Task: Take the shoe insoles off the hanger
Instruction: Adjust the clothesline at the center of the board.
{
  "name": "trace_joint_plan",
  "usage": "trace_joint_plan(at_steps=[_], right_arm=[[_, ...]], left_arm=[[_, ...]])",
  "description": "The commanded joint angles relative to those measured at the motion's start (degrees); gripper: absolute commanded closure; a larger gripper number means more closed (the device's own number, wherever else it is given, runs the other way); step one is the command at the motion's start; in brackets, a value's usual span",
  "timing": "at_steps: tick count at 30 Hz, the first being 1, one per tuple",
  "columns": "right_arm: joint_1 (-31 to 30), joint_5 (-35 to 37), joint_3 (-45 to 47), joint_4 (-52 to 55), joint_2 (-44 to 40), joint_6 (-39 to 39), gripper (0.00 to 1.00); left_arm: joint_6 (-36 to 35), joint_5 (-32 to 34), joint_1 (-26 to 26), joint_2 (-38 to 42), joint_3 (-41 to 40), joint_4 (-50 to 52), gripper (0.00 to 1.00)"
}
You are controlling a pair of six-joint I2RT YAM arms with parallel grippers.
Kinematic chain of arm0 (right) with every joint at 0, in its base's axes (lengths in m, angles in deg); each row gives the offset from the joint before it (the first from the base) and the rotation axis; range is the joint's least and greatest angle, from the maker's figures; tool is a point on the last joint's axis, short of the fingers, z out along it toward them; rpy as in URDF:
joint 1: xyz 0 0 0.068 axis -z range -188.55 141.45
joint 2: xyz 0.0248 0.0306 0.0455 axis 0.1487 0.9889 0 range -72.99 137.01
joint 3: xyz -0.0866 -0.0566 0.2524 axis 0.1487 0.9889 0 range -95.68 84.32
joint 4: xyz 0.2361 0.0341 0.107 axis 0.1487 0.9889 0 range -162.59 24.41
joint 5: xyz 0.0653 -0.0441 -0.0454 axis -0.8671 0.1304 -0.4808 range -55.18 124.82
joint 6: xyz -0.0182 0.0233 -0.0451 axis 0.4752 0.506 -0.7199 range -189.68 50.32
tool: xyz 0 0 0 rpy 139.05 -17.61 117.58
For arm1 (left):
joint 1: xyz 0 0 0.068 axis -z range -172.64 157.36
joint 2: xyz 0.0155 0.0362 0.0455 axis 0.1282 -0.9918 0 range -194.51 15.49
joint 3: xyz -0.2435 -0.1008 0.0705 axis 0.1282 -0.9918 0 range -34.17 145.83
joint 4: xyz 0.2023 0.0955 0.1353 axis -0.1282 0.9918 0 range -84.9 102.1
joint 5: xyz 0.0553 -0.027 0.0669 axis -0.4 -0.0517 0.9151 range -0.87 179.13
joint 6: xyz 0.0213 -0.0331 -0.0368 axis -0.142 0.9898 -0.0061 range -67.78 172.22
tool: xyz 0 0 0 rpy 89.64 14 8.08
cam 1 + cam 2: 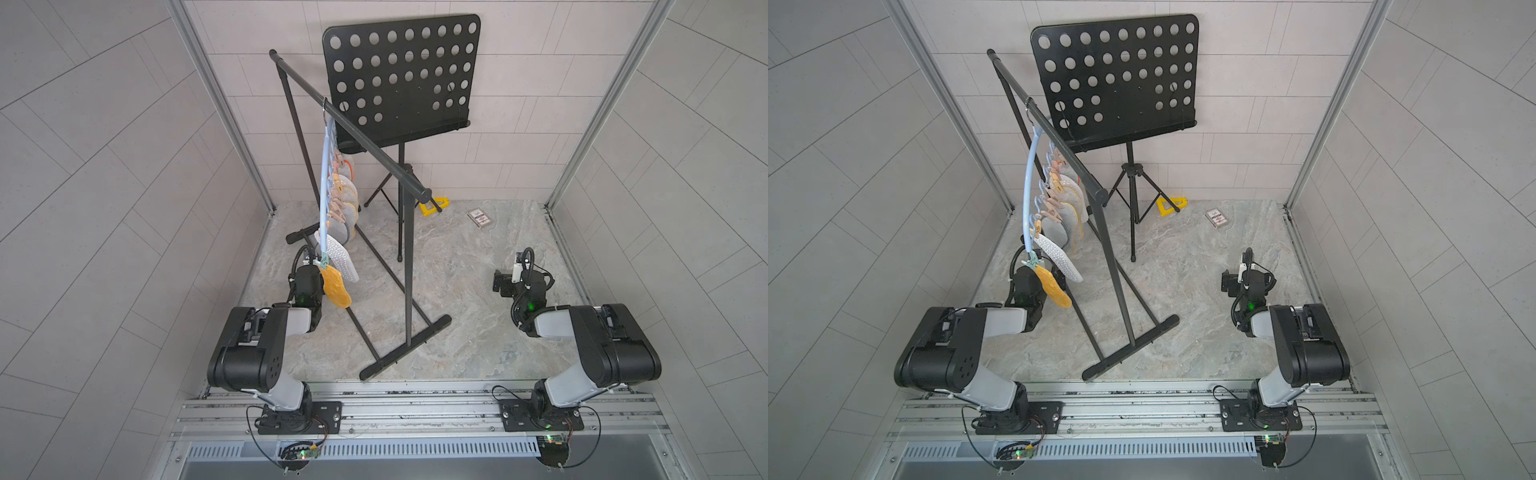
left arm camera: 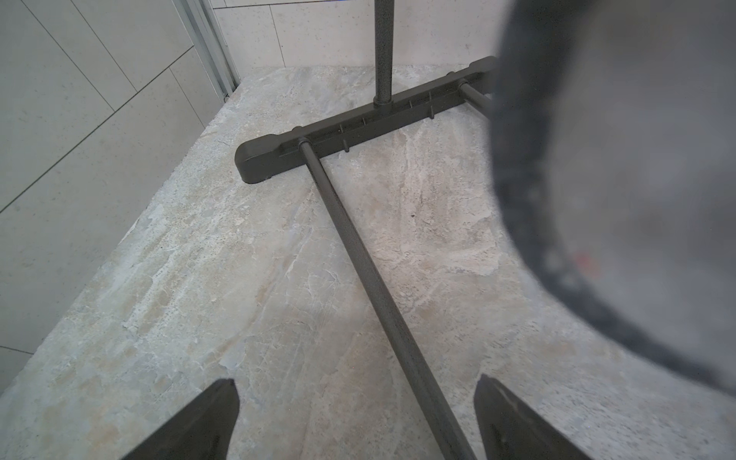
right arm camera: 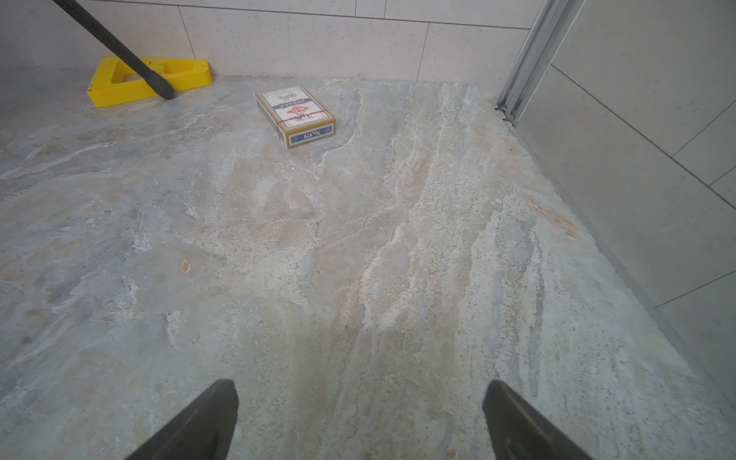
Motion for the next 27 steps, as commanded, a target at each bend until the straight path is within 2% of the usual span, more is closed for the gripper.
trace_joint_plan(at_steps=[1, 17, 22, 27], right_arm=[[-0.03, -0.04, -0.55, -0.18, -0.71, -0.84, 0.0], [-0.03, -0.25, -0.61, -0.15, -0.66, -0.79, 0.0], [1.59, -3.75, -0.17, -1.81, -0.13, -0.22, 0.0], [3.28, -8.26, 0.14, -2.3, -0.8, 0.18, 0.0]], left_arm=[[-0.73, 0.72, 0.26, 1.12, -0.7, -1.68, 0.0], [-0.57, 0.75, 0.17, 1.06, -0.64, -1.68, 0.0], [-0.83, 0.45, 0.07, 1.05, -1.05, -2.63, 0.0], [1.75, 6.43, 0.15, 4.8, -4.22, -7.04, 0.0]])
